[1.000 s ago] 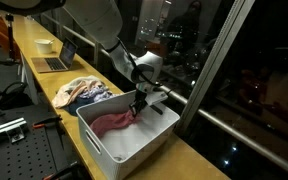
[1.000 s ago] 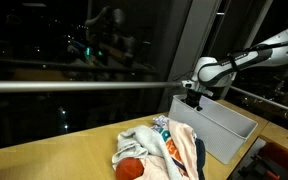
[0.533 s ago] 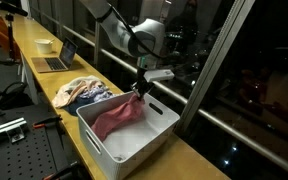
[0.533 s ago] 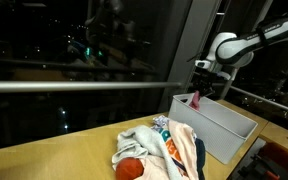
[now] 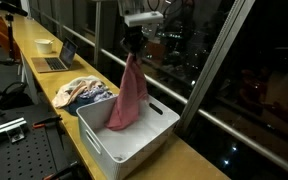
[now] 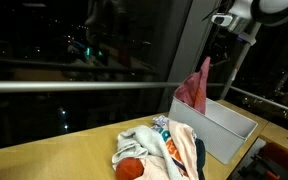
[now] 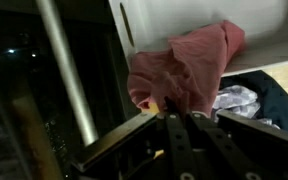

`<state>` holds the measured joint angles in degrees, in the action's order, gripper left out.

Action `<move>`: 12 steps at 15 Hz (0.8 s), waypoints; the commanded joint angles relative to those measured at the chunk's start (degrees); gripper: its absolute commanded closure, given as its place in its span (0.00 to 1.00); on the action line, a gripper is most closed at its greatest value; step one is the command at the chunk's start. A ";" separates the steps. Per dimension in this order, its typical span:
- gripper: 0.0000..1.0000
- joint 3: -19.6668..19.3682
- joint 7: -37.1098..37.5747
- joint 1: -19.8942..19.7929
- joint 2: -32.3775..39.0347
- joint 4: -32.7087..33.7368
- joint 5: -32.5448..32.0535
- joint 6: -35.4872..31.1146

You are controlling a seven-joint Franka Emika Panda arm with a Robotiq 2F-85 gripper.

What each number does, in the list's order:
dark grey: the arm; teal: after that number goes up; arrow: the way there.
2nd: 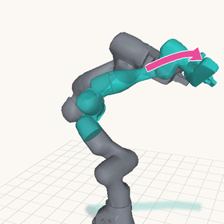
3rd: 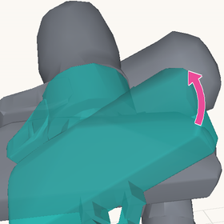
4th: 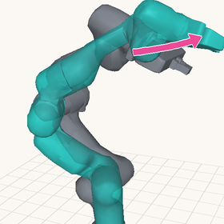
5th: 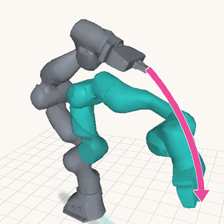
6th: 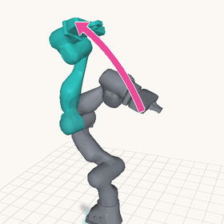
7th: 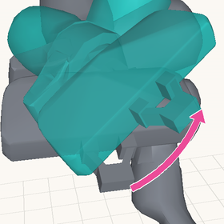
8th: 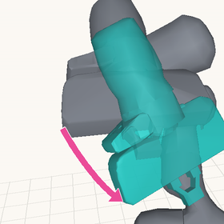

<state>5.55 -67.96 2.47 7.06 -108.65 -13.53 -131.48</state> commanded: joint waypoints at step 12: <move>0.99 16.49 17.81 14.85 -7.09 29.13 -21.18 38.17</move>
<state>18.26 -51.54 14.41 -6.64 -90.49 -31.37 -101.84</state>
